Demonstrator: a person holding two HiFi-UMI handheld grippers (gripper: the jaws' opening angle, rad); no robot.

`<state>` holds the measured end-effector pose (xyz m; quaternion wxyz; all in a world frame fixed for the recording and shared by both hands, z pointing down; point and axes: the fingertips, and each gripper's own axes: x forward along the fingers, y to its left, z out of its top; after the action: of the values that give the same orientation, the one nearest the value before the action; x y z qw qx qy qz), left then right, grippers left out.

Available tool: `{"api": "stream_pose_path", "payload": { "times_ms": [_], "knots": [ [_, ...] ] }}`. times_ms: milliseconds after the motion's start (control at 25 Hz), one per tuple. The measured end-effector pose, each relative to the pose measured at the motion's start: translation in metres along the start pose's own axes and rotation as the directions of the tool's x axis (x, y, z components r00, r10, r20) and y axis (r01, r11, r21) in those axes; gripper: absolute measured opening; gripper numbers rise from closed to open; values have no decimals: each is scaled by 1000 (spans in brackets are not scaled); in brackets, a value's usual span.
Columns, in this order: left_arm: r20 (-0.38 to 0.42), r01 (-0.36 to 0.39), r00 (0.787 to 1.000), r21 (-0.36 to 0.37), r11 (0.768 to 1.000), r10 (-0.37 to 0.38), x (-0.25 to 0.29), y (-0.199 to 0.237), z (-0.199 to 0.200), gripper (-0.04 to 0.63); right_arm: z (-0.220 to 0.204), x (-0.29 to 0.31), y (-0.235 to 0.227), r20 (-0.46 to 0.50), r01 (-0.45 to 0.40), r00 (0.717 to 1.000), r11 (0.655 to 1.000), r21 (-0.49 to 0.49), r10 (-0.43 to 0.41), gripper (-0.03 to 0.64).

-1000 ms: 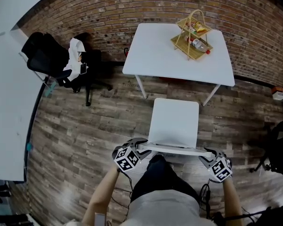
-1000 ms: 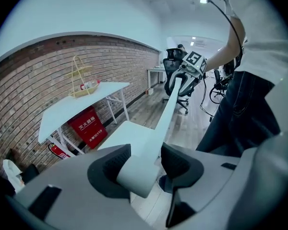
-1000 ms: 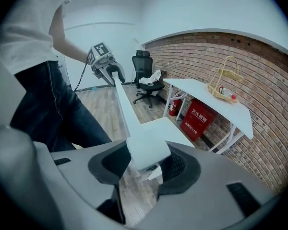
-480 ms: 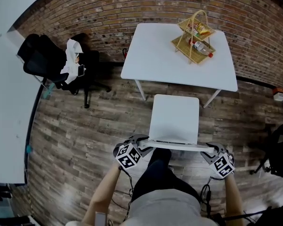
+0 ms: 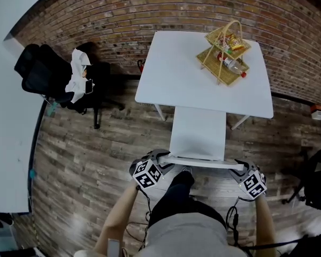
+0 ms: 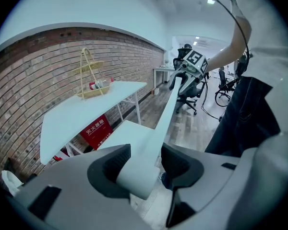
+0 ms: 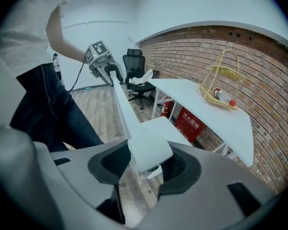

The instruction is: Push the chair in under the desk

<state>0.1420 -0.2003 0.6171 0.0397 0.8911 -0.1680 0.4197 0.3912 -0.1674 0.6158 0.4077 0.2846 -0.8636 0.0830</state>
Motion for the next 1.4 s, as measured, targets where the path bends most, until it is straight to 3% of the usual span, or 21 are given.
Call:
{"api": "stream_pose_path", "payload": {
  "times_ms": [720, 1400],
  "knots": [
    [-5, 22, 1000, 29, 999, -21, 31, 112, 24, 209, 48, 47, -91, -21, 28, 999, 999, 31, -27, 190],
    [-14, 0, 1000, 30, 1000, 0, 60, 188, 48, 221, 74, 76, -163, -26, 41, 999, 999, 30, -40, 190]
  ]
}}
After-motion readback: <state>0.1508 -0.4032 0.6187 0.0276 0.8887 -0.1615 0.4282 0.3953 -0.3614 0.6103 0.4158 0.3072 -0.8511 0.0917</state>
